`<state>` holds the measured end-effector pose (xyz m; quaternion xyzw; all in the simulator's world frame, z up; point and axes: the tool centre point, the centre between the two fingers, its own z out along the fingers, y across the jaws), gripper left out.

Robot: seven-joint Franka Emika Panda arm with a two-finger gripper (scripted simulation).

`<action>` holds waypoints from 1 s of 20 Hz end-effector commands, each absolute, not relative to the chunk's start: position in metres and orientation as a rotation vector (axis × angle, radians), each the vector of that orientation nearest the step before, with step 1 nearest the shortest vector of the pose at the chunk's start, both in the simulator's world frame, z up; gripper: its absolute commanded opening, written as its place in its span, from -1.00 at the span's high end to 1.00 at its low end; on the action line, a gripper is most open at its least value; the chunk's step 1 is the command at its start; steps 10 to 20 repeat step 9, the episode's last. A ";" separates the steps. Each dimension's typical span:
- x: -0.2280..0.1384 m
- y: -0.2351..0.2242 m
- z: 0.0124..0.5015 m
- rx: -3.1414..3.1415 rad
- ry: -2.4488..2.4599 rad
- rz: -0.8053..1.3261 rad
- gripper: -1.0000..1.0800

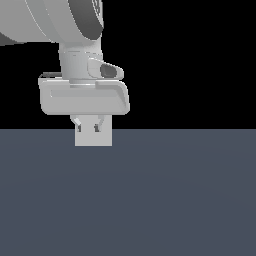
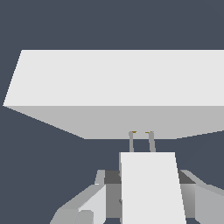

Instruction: Plug the charger into the wall socket.

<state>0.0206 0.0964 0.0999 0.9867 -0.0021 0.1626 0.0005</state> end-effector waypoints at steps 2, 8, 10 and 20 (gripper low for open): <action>0.030 0.096 0.100 3.099 -0.007 0.511 1.00; 0.035 0.096 0.100 3.099 -0.007 0.511 1.00; 0.035 0.097 0.100 3.099 -0.007 0.511 1.00; 0.035 0.097 0.100 3.099 -0.007 0.511 1.00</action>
